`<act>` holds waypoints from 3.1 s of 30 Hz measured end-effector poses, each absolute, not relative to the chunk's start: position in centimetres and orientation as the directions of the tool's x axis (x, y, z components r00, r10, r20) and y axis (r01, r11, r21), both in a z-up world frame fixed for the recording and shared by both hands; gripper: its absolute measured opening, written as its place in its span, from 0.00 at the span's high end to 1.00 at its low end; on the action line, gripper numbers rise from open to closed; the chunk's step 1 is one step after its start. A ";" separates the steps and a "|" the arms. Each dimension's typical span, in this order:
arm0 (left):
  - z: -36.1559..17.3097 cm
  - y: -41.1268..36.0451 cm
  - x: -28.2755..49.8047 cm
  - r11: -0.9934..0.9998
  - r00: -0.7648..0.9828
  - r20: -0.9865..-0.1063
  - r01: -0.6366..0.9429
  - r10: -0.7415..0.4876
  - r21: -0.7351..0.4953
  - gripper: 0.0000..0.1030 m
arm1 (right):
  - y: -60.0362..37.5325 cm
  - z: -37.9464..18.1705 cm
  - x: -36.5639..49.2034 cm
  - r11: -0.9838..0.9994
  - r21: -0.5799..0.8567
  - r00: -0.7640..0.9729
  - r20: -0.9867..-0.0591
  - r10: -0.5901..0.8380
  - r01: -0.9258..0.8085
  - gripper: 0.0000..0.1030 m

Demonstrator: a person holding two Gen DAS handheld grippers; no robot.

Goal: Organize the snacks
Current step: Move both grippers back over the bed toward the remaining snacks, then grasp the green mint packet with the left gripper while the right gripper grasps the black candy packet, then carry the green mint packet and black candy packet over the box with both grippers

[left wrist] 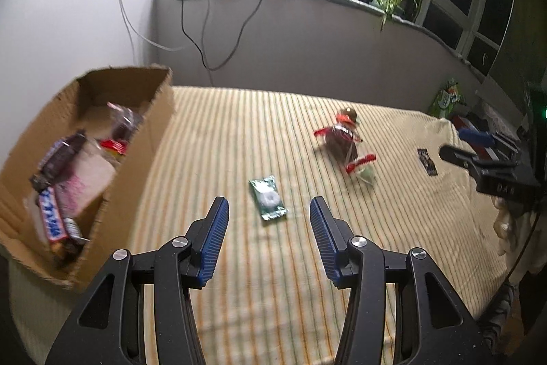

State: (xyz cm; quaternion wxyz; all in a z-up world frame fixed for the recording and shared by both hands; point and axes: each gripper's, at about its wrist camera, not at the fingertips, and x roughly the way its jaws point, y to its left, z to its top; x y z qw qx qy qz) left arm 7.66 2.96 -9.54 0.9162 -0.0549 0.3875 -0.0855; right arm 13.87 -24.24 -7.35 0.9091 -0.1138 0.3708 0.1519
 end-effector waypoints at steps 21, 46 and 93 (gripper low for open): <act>-13.4 1.7 11.8 0.978 0.586 -0.784 0.116 -0.207 -0.171 0.61 | -28.8 -13.6 19.1 0.969 0.005 0.539 -0.830 0.142 -0.247 0.40; -12.4 0.5 11.4 0.979 0.621 -0.759 0.163 -0.196 -0.120 0.81 | -28.2 -13.0 18.4 0.966 0.006 0.545 -0.825 0.150 -0.257 0.76; -5.3 12.7 5.2 0.992 0.795 -0.603 -0.024 -0.056 -0.124 0.81 | -4.3 -3.3 15.5 0.790 0.025 0.560 -0.692 0.455 -0.612 0.76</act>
